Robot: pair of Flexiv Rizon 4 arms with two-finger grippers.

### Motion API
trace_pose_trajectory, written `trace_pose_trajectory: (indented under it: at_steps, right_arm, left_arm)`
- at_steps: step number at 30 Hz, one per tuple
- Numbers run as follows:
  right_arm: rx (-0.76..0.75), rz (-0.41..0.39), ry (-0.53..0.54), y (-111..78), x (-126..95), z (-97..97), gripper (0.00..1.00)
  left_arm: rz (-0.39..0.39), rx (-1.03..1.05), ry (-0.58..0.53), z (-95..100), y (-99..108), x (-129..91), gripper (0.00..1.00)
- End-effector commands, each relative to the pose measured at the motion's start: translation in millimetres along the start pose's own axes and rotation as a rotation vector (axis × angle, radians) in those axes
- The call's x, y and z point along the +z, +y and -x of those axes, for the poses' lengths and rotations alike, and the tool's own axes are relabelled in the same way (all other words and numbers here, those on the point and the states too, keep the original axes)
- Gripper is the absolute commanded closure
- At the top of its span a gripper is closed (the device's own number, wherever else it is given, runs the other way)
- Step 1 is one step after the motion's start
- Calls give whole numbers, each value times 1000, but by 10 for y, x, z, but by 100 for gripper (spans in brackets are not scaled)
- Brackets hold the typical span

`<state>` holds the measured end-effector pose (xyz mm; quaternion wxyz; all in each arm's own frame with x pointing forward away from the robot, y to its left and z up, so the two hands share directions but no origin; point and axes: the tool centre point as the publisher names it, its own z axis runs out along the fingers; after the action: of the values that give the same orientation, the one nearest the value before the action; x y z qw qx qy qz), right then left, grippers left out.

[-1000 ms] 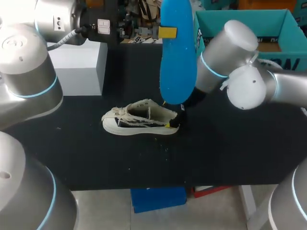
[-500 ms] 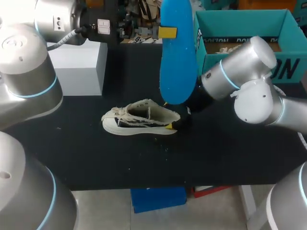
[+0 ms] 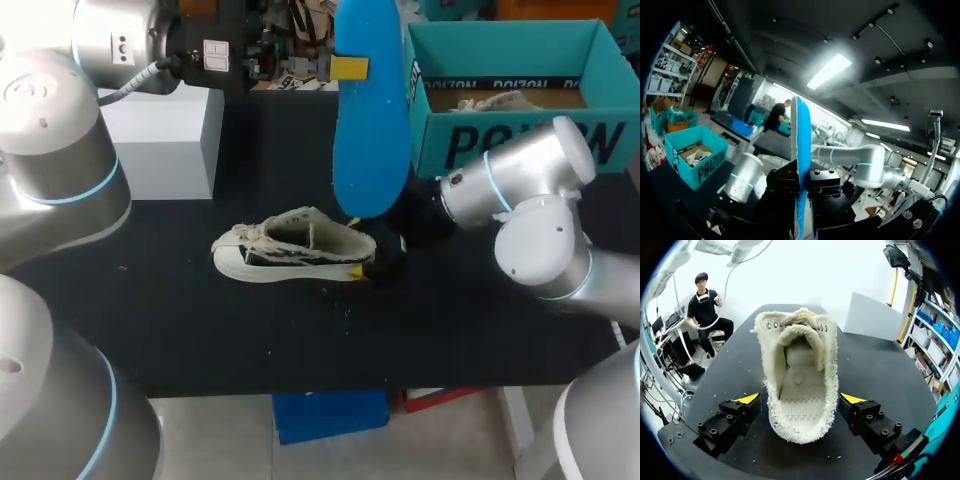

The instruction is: Take the shoe out of the shoebox, open the shoe tongue, remove and reinsert the insole, then place the shoe into the shoebox

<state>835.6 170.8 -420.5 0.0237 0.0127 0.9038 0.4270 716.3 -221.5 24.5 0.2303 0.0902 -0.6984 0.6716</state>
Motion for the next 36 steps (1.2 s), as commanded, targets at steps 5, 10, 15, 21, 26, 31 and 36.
trace_pose_trajectory:
  at_steps: [5, 10, 15, 21, 26, 31, 36]
  right_arm:
    - [8, 96, -13, -99, 51, -39, 0]
    - [18, 122, -17, -146, 76, -45, 0]
    - [22, 135, -20, -178, 96, -37, 0]
    - [25, 141, -18, -201, 115, -24, 0]
    - [24, 130, -9, -203, 108, -10, 0]
    - [24, 40, 7, -165, 9, 3, 0]
    - [20, -160, 20, -43, -229, 46, 0]
  left_arm:
    - [-2, 1, -3, 1, 14, 12, 100]
    - [-2, 1, -3, 1, 14, 12, 100]
    - [-2, 1, -3, 1, 14, 12, 100]
    - [-2, 1, -3, 1, 14, 12, 100]
    - [-2, 1, -3, 1, 14, 12, 100]
    - [-2, 1, -3, 1, 14, 12, 100]
    - [-2, 1, -3, 1, 14, 12, 100]
